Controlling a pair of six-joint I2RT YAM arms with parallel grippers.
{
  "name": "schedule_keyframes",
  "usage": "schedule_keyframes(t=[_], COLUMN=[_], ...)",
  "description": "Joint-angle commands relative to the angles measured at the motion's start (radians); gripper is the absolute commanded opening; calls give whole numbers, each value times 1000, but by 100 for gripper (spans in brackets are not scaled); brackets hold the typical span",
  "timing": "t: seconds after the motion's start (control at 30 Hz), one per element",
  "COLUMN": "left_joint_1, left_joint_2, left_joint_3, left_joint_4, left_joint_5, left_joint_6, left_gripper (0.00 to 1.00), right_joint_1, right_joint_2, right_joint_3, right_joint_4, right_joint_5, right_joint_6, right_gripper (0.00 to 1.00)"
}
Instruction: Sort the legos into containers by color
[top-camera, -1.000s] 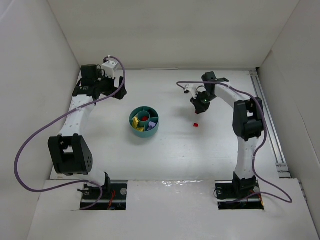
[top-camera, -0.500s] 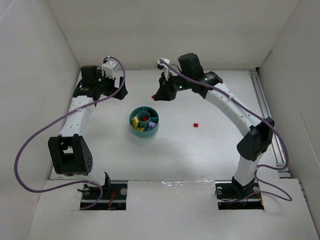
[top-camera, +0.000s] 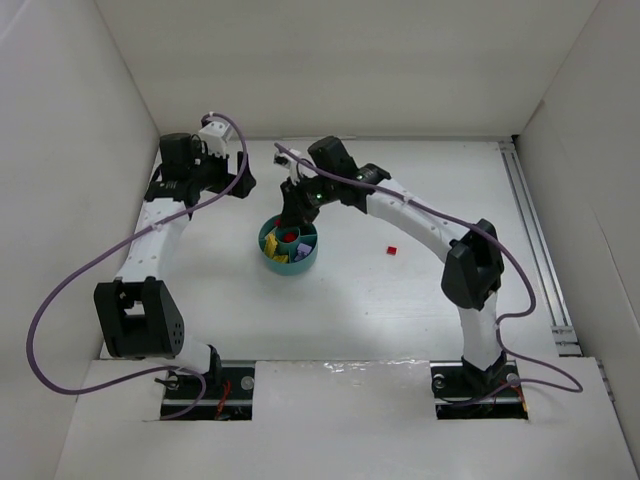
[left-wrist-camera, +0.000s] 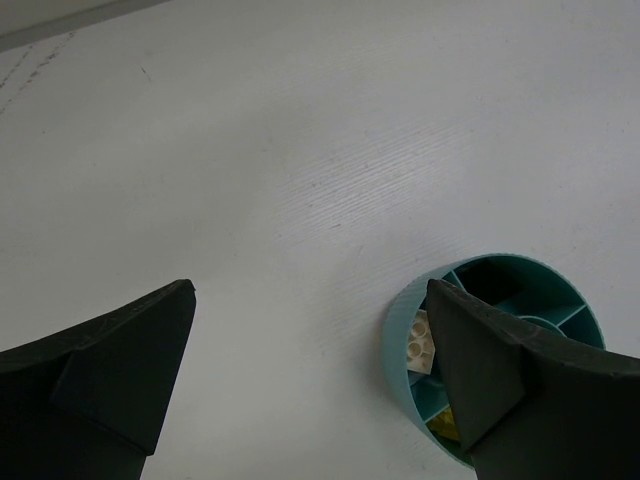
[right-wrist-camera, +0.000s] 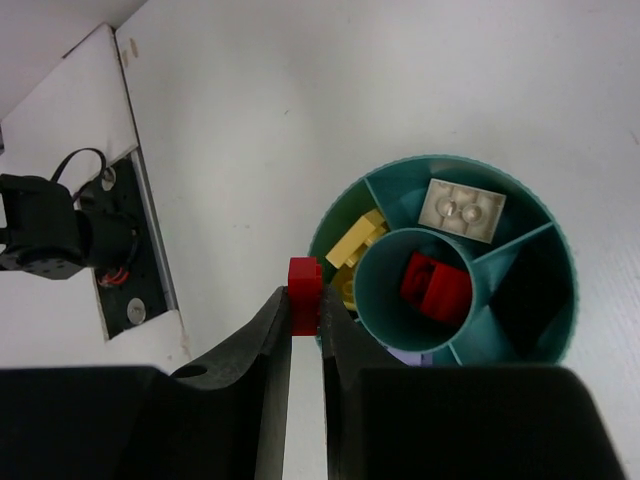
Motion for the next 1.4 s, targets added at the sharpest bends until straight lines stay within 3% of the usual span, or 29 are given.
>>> schedule_keyframes(t=[0.0, 0.4, 0.53, 0.67, 0.8, 0.93, 1.1, 1.37], left_joint_1=[5, 14, 23, 23, 23, 23, 23, 23], left_joint_2=[-37, -46, -46, -37, -37, -37, -26, -17], left_joint_3=[-22, -44, -35, -25, -25, -25, -25, -35], left_joint_4=[77, 95, 86, 86, 86, 86, 86, 86], left_joint_5=[15, 16, 16, 16, 16, 16, 25, 34], left_joint_6=[-52, -52, -34, -34, -34, -34, -34, -25], left_gripper=[99, 99, 99, 99, 99, 99, 99, 99], right_joint_1=[18, 9, 9, 9, 9, -5, -74, -74], right_joint_2=[5, 32, 43, 52, 40, -18, -130, -144], right_joint_3=[40, -23, -23, -23, -23, -48, -121, -115], right_joint_4=[58, 58, 58, 58, 58, 92, 92, 72], right_joint_5=[21, 74, 84, 102, 111, 111, 42, -10], right_joint_6=[20, -11, -21, -31, -31, -3, 6, 6], right_gripper=[2, 4, 13, 36, 48, 54, 57, 57])
